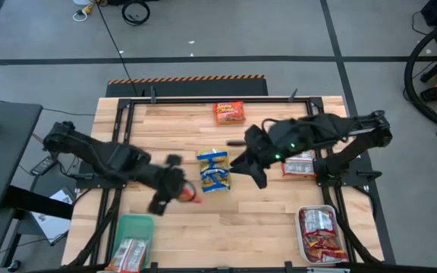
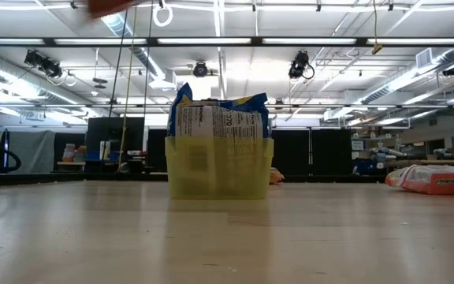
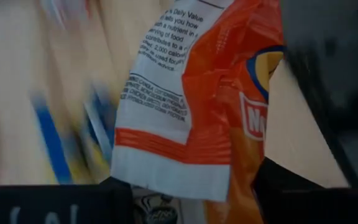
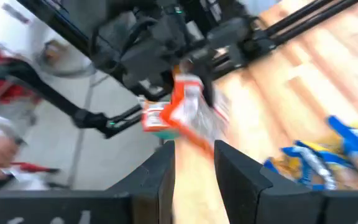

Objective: Sort Maruchan noodles
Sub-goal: Put the orange noodle pack into the green bin

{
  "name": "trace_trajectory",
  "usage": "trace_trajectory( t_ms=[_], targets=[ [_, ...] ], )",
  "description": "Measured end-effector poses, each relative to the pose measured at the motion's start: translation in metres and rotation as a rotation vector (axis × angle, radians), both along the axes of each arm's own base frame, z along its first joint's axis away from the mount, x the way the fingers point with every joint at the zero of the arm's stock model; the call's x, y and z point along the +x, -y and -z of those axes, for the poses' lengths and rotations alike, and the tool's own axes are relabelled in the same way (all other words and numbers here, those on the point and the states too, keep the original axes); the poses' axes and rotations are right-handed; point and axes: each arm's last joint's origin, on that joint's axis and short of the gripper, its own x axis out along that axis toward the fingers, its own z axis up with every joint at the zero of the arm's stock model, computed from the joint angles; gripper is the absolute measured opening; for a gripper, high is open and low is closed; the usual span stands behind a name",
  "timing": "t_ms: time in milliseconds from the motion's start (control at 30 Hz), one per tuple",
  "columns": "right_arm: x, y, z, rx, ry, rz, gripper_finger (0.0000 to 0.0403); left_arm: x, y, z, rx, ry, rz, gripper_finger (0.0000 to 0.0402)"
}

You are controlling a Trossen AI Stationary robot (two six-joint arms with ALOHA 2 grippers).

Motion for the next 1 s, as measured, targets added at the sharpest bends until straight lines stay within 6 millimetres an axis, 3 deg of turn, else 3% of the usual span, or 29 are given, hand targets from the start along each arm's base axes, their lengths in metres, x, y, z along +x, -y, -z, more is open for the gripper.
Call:
trace_trajectory(
  t_ms=[100,200,367,533,700,833,1000],
  targets=[
    [-0.011,-0.015,0.000,-0.072,-0.015,0.031,0.0117,-0.031,0.015,0.008,-0.034,-0.233,-0.077,0.0143],
    [-0.017,-0.030,0.002,-0.117,-0.020,0.050,0.0117,-0.064,0.042,0.019,-0.048,-0.359,-0.121,0.0143],
    [-0.020,-0.053,0.006,-0.142,-0.014,0.044,0.0116,-0.112,0.099,0.045,-0.114,-0.297,-0.153,0.0143],
    [-0.024,-0.071,0.010,-0.150,-0.013,0.027,0.0116,-0.153,0.120,0.072,-0.131,-0.304,-0.261,0.0143],
    [-0.024,-0.077,0.013,-0.120,-0.029,0.037,0.0116,-0.161,0.122,0.086,-0.118,-0.309,-0.269,0.0143],
    [-0.024,-0.077,0.013,-0.078,-0.033,0.083,0.0116,-0.161,0.120,0.108,-0.113,-0.308,-0.311,0.0143],
    [-0.026,-0.079,0.013,-0.051,-0.031,0.116,0.0116,-0.167,0.126,0.129,-0.186,-0.330,-0.300,0.0143]
  ],
)
